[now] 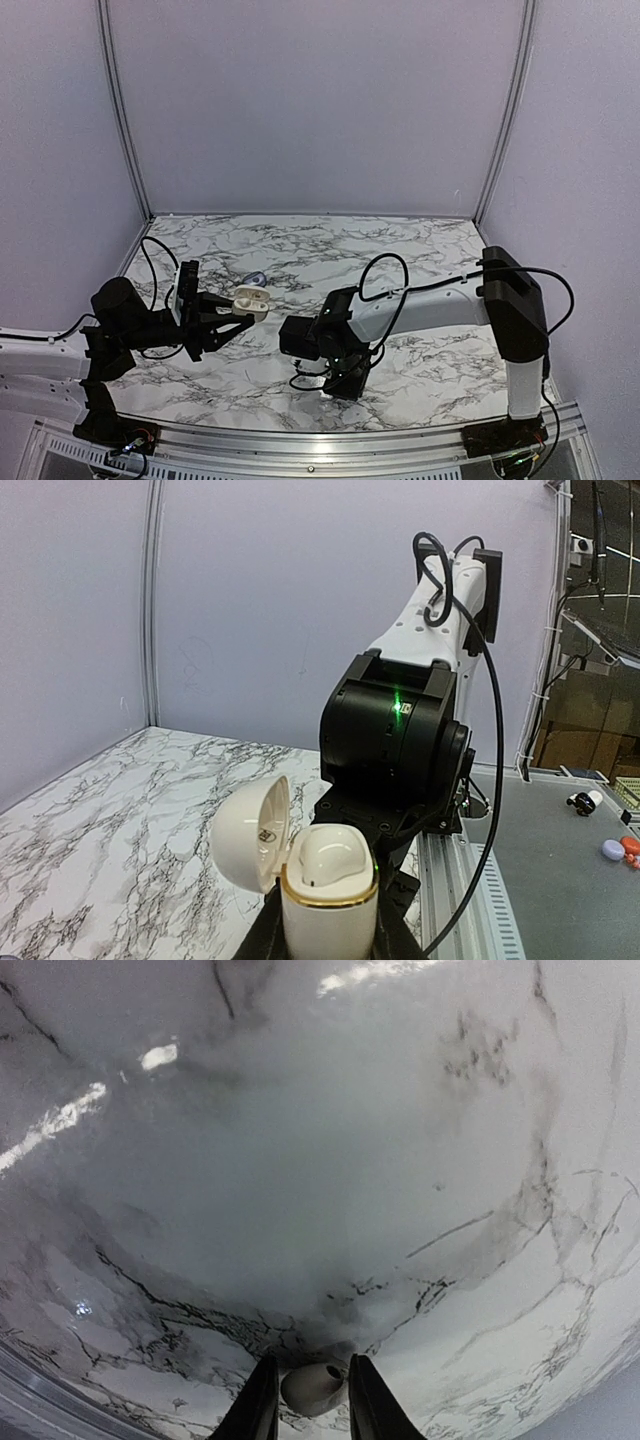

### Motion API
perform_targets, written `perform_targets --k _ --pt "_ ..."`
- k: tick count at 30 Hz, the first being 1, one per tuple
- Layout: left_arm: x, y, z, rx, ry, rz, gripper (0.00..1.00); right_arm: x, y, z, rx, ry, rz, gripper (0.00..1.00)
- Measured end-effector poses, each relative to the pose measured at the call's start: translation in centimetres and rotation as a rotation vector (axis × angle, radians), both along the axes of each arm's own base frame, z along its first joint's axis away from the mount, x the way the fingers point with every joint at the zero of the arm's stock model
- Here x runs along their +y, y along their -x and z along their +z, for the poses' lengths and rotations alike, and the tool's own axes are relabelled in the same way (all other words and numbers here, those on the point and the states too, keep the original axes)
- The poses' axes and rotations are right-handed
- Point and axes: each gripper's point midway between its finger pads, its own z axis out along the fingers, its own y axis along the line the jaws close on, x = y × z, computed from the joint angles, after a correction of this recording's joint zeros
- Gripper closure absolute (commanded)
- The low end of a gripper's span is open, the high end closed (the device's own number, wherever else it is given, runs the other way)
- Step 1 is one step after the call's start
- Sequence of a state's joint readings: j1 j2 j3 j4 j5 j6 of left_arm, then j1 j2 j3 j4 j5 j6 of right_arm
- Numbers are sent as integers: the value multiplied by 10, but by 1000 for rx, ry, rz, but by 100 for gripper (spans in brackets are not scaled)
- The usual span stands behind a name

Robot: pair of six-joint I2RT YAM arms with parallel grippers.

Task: Insert the wireless bluetooth earbuds into the charging case
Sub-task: Pick up the right earbud from the center of the board, then insert the right earbud into the right side groove of the charging case.

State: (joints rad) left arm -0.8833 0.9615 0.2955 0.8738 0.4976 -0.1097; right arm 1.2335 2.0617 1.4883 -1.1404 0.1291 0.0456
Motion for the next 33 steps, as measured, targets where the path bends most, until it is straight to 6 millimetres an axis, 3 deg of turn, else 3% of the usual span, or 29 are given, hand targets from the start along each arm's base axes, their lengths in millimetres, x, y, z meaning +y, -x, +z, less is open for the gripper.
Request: perform_targets --k 11,17,25,29,33 --pt "0 0 3 -5 11 0 100 -7 0 0 -1 36 20 74" --pt "0 0 3 -4 11 0 100 -7 -1 0 -3 39 31 87" --pt "1 0 3 -2 13 0 100 -1 -7 4 -23 12 25 91" --pt "2 0 5 1 20 2 100 12 -18 24 -46 -95 -3 92" --pt "5 -3 10 -2 36 13 100 28 -47 76 -107 -322 -80 92"
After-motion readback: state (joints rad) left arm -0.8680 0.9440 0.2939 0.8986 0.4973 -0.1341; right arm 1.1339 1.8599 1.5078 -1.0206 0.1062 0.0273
